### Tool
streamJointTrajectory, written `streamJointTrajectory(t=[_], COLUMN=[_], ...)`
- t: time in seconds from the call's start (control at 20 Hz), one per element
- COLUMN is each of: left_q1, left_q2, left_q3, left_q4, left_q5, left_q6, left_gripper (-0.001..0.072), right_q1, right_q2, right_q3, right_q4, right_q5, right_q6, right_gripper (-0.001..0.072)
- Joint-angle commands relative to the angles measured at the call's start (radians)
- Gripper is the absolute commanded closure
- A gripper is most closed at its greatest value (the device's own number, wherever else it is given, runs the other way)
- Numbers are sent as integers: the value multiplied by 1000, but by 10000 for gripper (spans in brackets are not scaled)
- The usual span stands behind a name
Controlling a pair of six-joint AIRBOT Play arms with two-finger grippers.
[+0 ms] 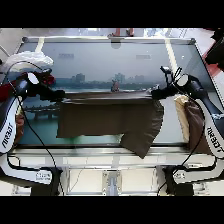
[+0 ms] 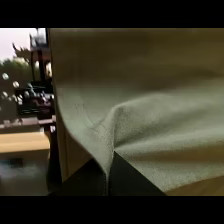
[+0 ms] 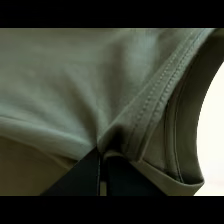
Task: Fold the shirts.
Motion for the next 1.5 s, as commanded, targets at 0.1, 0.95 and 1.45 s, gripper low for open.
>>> streamJointTrajectory(t=[0.1, 0.95, 1.45], left_q1=[0, 237, 255], left_q2=[6, 688, 733], left_q3=[-75, -673, -812], left_q4=[-1, -140, -249], left_q5=[-14, 43, 91], left_q6=[0, -207, -258], left_gripper=[699, 9, 10], right_q1=[0, -323, -301], right_q2=[-14, 478, 446], right_q3=[-111, -520, -847], right_q4=[-13, 180, 328], right_q5=[-53, 429, 270], right_q6=[6, 55, 40], right_gripper=[694, 184, 184])
